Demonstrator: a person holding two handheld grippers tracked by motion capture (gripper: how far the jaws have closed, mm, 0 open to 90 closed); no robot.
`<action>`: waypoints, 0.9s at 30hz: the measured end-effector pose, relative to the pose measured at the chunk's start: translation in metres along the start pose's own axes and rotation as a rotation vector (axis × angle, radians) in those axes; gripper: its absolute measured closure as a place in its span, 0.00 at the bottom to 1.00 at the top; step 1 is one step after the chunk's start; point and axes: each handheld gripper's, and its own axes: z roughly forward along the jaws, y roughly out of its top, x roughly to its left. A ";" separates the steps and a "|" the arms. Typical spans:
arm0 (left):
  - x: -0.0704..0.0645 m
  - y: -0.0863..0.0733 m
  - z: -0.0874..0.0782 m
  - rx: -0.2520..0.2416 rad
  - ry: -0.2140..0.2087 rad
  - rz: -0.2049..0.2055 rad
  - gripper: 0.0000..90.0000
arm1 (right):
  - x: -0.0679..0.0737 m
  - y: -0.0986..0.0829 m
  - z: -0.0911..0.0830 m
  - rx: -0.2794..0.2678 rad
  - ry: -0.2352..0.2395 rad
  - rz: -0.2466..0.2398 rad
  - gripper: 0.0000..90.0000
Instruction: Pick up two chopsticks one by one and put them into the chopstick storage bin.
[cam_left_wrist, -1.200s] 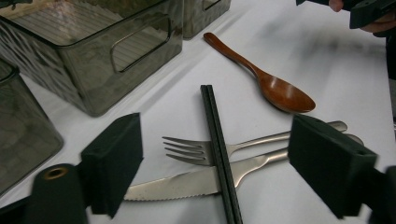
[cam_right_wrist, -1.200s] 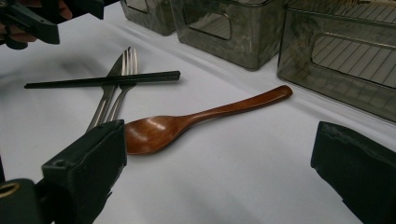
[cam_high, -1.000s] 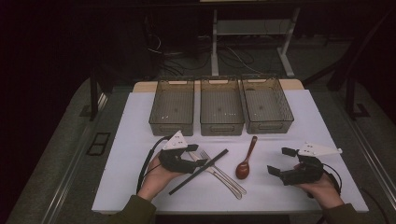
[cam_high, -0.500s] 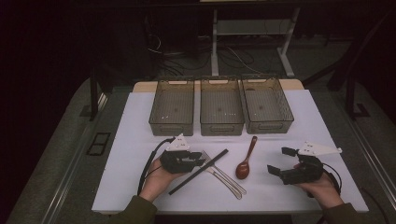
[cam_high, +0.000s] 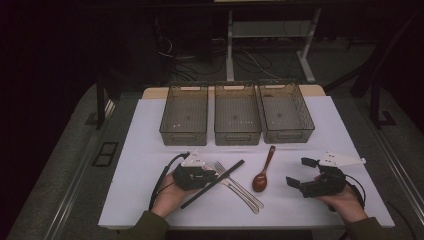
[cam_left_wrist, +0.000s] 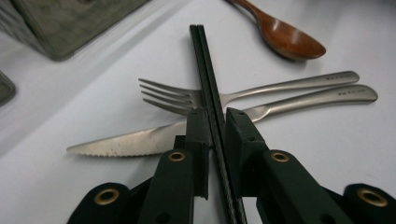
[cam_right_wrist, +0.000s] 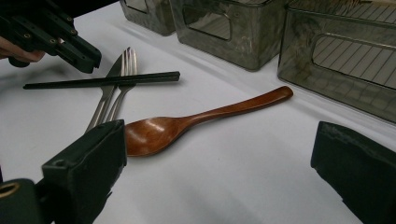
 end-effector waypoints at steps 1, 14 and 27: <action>0.000 -0.001 0.000 0.002 0.000 -0.003 0.87 | 0.000 0.000 0.000 0.000 0.000 0.000 0.03; 0.000 -0.004 0.003 0.026 -0.013 -0.011 0.91 | 0.000 0.000 0.000 0.004 0.000 -0.005 0.03; 0.000 -0.006 0.006 0.036 -0.017 -0.017 0.91 | 0.000 0.000 0.000 0.004 0.000 -0.003 0.03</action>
